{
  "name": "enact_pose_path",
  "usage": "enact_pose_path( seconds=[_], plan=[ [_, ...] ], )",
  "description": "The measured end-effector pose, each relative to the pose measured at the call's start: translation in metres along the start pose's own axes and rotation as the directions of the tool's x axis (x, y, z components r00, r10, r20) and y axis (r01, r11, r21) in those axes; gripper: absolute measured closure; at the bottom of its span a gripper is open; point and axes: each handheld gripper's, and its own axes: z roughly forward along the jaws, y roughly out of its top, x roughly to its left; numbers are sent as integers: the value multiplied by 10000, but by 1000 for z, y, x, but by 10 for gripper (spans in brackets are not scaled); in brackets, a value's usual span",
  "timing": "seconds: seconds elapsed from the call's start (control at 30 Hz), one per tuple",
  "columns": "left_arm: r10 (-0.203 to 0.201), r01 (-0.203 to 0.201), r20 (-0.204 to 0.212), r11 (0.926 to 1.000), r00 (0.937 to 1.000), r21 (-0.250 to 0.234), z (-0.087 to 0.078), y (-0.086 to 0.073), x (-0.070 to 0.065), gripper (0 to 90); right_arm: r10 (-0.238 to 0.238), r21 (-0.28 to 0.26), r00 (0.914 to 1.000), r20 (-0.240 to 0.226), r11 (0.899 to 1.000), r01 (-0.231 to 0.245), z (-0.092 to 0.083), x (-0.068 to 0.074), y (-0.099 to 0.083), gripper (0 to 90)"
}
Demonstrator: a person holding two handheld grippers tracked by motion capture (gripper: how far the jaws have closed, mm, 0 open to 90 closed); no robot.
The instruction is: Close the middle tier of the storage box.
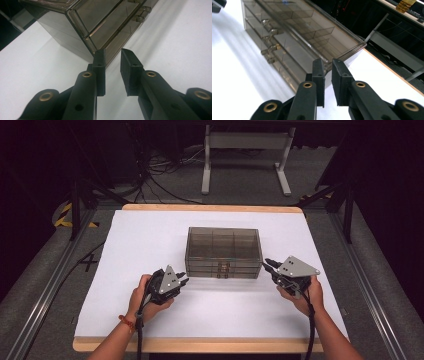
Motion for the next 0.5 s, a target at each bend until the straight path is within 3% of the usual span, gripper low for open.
enact_pose_path(
  seconds=[0.5],
  plan=[
    [-361,370,-465,9991,9983,186,-9,-11,7,548,-196,409,9984,-525,9989,218,-20,5,-20,699]
  ],
)
